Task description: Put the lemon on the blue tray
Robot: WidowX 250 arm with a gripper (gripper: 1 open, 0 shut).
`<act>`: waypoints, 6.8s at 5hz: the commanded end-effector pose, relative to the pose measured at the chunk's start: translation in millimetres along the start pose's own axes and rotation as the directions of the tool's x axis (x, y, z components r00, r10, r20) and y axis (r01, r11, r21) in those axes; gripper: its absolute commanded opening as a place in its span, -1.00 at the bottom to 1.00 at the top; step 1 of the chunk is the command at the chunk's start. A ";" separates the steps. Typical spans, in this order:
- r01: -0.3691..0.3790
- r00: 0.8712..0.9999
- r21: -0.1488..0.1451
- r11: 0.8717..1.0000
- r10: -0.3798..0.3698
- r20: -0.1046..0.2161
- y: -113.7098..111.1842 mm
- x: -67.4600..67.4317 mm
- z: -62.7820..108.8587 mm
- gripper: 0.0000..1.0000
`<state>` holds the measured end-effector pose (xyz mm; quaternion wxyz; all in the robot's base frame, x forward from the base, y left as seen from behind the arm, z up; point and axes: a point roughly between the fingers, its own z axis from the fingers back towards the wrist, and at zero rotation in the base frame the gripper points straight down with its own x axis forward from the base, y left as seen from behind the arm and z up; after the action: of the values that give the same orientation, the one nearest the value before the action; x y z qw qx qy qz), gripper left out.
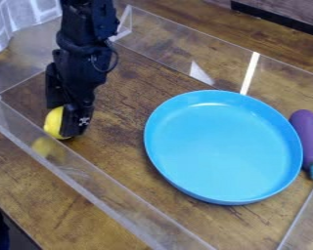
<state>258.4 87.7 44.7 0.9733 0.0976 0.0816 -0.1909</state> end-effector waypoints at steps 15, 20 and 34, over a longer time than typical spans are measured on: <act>-0.036 0.994 -0.021 0.999 0.038 0.105 -7.9 5.5 -47.6 -1.00; 0.009 0.996 0.012 1.000 -0.010 0.092 -8.8 7.5 -30.4 -1.00; 0.107 0.990 0.232 0.967 -0.126 0.070 -18.5 24.6 103.1 -1.00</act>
<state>280.7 40.5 114.2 0.9441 0.1847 0.0618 -0.2660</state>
